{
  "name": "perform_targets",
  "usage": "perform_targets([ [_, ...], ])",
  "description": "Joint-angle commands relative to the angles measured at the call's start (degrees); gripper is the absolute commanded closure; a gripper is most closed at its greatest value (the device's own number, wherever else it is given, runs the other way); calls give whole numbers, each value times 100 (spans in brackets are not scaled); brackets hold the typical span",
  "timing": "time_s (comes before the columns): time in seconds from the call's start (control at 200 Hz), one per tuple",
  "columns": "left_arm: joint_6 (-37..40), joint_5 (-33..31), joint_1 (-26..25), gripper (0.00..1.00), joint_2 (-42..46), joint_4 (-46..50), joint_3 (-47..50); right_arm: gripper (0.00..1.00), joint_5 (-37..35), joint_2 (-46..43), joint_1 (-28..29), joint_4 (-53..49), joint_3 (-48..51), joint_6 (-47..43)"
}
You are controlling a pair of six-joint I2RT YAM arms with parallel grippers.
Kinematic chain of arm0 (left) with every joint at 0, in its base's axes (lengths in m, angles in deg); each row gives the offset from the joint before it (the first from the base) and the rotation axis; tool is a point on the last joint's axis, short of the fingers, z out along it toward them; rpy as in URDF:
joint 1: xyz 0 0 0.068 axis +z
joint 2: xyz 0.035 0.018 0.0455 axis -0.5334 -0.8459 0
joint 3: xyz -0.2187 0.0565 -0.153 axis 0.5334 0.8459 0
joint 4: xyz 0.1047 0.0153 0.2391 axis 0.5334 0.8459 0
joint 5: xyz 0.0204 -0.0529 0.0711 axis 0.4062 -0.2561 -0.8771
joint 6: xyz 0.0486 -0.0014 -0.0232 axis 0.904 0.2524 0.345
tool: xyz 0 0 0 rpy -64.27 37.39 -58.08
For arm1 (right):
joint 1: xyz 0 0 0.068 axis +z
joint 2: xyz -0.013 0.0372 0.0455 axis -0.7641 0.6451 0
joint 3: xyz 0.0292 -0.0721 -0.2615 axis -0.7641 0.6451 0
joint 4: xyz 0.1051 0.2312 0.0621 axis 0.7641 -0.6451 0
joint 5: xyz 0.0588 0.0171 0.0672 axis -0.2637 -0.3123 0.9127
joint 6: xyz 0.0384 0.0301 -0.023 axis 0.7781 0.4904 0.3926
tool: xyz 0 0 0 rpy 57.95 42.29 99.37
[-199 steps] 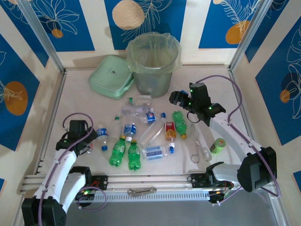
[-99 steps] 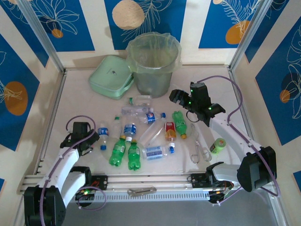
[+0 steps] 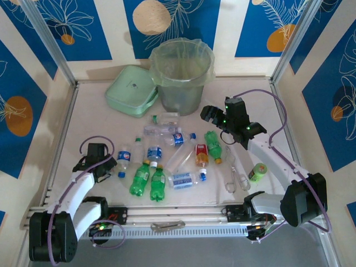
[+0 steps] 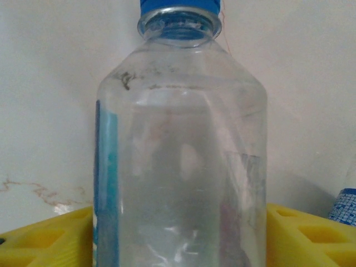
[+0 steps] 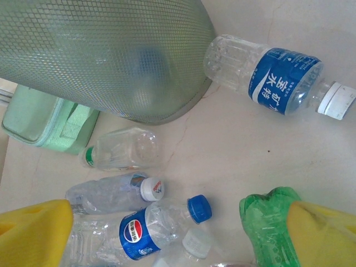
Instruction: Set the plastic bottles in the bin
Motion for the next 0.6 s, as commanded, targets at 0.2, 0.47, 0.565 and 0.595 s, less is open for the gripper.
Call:
perform_targets([
  [0.2, 23, 81, 47, 50, -49, -58, 99, 1, -132, -140, 23, 43, 68, 100],
  [0.47, 116, 132, 44, 57, 187, -34, 97, 1, -99, -140, 5, 52, 100, 109],
  [0.565, 279, 125, 48, 57, 425, 131, -101, 1, -107, -148, -5, 51, 112, 82],
  [0.595, 356, 132, 49, 57, 502, 187, -211, 1, -107, -154, -13, 56, 116, 74],
])
